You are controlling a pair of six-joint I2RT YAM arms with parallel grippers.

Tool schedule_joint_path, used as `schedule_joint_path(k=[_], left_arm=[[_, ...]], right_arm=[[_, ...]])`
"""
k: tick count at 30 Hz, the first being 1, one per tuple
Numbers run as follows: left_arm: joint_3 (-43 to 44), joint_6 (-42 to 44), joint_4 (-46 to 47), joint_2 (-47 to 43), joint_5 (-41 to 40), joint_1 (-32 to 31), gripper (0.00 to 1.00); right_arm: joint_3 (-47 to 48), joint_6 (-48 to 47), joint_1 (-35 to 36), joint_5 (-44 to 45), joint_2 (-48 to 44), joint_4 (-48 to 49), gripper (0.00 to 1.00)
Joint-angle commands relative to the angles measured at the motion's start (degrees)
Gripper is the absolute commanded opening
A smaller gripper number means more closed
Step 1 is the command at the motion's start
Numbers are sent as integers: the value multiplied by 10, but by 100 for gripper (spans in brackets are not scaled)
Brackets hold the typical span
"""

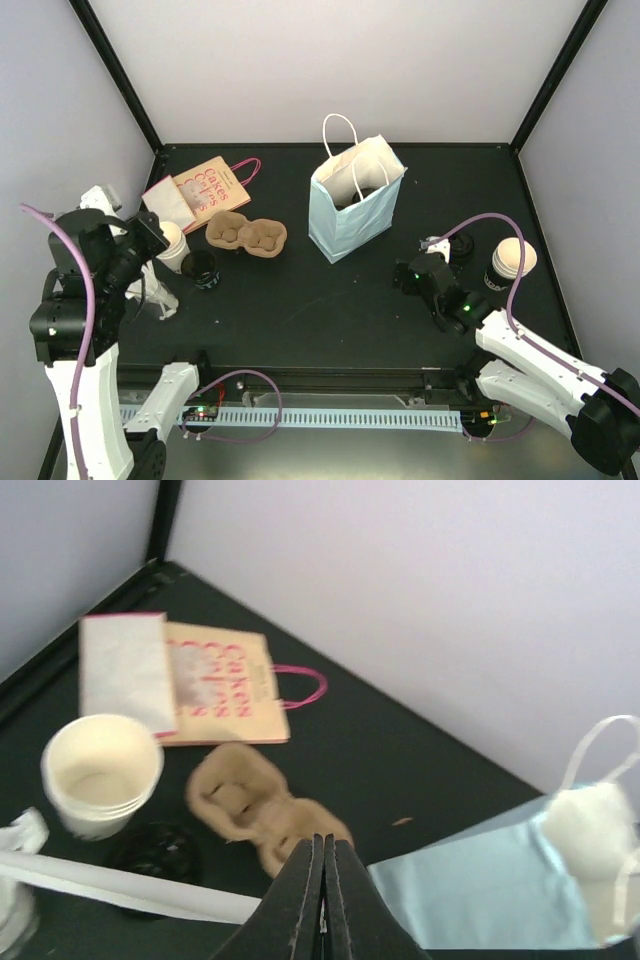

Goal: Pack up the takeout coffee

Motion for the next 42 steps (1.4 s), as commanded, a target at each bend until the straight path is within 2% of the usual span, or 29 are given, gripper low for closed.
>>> schedule_joint_path(k=[1,6,11,14,21,34,42], left_arm=[[45,-9,73,2,102,4,2],[67,-24,121,8,142,4,1],[31,-74,250,15,275,4,1],[-8,-104,333,24,317,1,2],[-87,-148,470,59,341,-27,1],[-46,-122,517,138,286,-146,2],[-14,-110,543,185,276,-183,2]], right_arm=[[5,11,-2,11,1,14,100],[5,11,-2,11,0,14,100],[4,12,-2,11,-1,15,100],[4,12,-2,12,-2,14,100],[1,14,-2,15,-7,13,100],[-6,16,-2,19,-22,15,100],[-8,16,-2,19,-27,19,100]])
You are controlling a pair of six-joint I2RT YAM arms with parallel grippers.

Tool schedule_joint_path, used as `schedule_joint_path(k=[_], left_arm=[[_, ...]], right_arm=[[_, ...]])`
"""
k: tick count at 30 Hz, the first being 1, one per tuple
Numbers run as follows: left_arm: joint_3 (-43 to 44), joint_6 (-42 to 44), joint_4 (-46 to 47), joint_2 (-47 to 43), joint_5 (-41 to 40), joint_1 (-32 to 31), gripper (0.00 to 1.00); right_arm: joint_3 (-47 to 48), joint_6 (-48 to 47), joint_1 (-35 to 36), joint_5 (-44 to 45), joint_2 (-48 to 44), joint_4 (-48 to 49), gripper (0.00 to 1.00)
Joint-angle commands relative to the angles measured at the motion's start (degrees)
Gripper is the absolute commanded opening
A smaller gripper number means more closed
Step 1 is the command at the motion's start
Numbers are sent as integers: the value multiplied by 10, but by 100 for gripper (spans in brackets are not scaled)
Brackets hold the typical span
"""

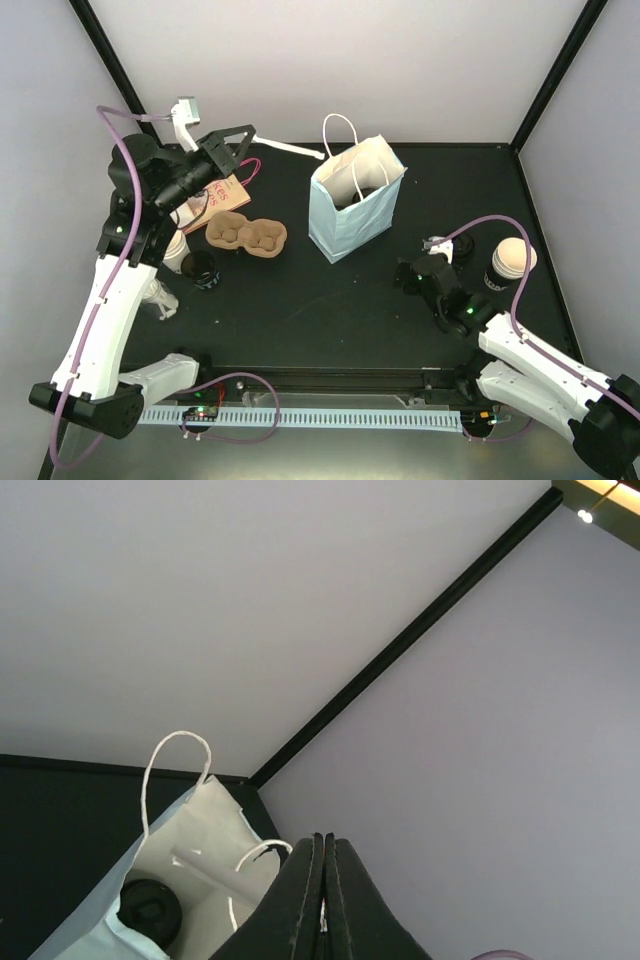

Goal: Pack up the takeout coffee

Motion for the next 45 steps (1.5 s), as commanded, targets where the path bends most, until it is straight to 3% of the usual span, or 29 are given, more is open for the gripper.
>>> schedule_joint_path(k=[1,24,38,39,40,42,43,45], left_arm=[[30,13,39,18,-14,-16,1],[67,30,63,93,-48,-74,2],[20,28,49,158,-91,-128,2],[16,27,49,163,-84,-131,4],[16,33,43,169,-74,-133,22],[41,65,-13,185,-68,-137,78],[60,79,-54,192,-80,-138,89],[84,108,-117,185,-117,-138,95]], right_arm=[[-6,8,-1,17,-5,18,100],[-6,8,-2,18,-6,18,100],[-6,9,-2,19,-7,16,100],[-6,9,-2,19,-7,16,100],[-6,9,-2,19,-7,16,100],[-6,9,-2,19,-7,16,100],[-6,9,-2,19,-7,16,100],[-6,9,-2,20,-7,16,100]])
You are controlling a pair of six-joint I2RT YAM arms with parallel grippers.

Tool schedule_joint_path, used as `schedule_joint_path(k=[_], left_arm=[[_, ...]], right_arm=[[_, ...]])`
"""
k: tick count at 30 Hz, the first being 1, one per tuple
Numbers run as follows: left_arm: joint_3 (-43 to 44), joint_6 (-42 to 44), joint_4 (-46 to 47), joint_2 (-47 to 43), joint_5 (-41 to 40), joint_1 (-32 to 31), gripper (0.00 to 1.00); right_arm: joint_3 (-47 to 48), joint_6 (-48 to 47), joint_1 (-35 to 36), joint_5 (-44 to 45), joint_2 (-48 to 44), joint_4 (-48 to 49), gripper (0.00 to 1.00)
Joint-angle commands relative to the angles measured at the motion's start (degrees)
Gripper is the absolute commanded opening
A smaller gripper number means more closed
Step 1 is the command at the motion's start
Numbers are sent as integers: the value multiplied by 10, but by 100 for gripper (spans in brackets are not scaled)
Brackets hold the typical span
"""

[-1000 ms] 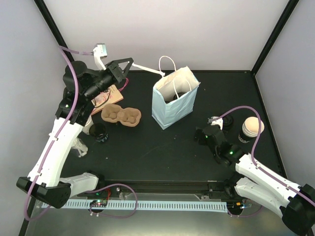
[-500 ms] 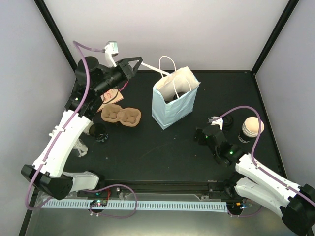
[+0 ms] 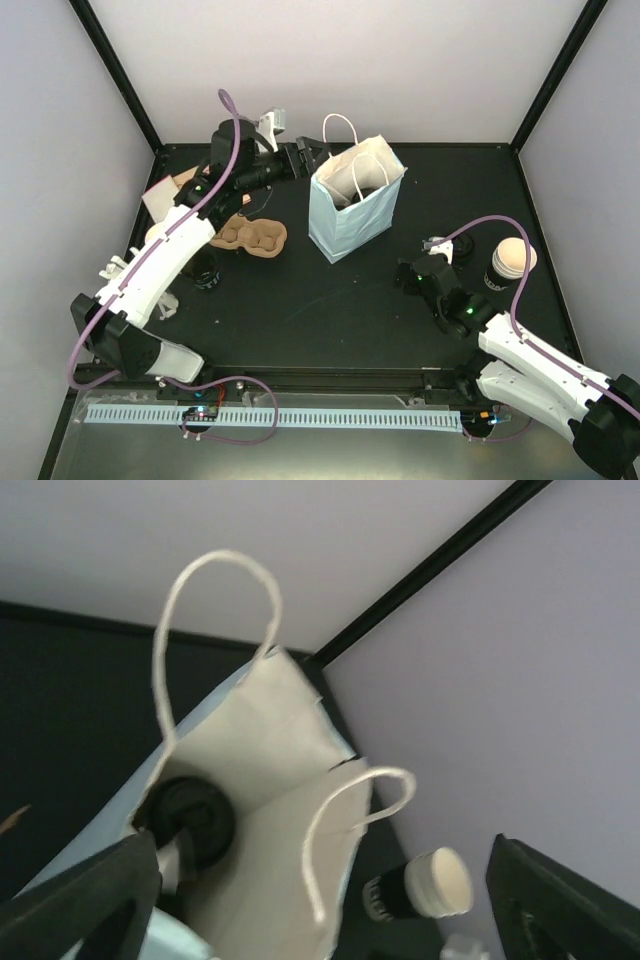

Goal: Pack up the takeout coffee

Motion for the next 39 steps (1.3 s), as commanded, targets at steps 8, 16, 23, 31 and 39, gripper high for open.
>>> schedule_joint_path(k=[8,16,23,31,39], left_arm=[[36,139,-231,-111,-156,-3,99],[24,182,-434,-174,-259,56,99],[-48,204,-488,-231,-260,147,99],[-113,236,-487,-266,-248,227,96],[-169,253,-467,-283,-274,245,88]], right_arm=[[-3,10,-2,22,-6,16,100],[-2,9,-2,19,-4,18,100],[-2,8,-2,14,-2,19,100],[-2,8,-2,13,-3,19,100],[-3,8,-2,13,-4,19,100]])
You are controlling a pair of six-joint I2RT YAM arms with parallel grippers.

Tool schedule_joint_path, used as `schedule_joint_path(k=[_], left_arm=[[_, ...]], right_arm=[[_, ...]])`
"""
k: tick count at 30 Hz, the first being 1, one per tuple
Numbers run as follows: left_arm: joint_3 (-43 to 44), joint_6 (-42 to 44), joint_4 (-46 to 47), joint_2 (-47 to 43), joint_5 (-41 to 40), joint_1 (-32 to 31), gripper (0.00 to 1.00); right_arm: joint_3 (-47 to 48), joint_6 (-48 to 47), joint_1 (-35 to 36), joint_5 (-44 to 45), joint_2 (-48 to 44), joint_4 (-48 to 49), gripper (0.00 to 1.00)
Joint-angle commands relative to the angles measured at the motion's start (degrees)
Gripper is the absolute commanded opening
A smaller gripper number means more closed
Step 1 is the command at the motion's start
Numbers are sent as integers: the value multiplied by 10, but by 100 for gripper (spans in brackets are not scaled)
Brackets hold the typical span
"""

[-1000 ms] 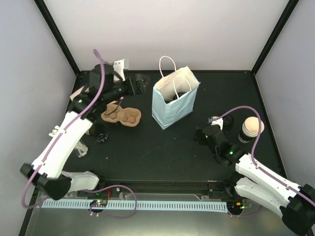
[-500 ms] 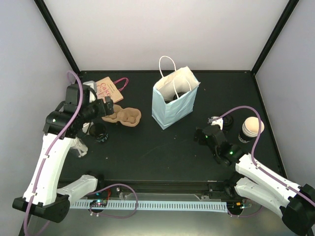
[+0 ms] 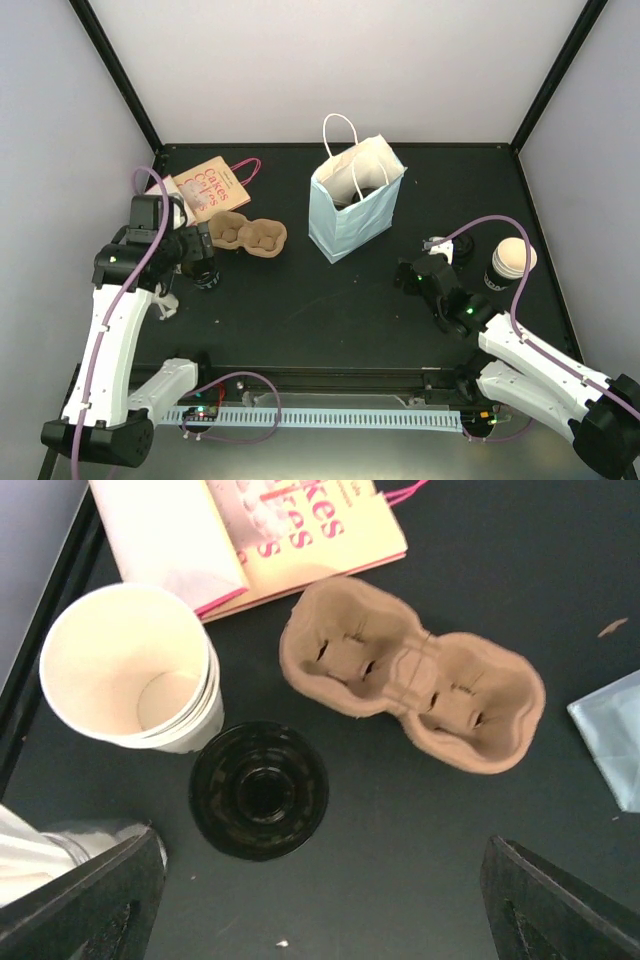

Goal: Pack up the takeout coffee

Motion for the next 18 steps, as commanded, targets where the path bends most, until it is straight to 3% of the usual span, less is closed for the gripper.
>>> schedule_joint_path(k=[1,7,14,18], left_arm=[[-23,16,8,-11,-32,14,85],[-43,12,28,-3,-54,57,66],[-52,-36,43,-24,-170,70,47],[-64,-61,46,-36,-214,84,45]], right_arm=[[-3,7,-2,11,-4,19,100],[-3,7,-2,11,-4,18,100],[-3,7,-2,11,-4,20,100],[-3,6,-2,10,-2,20,100]])
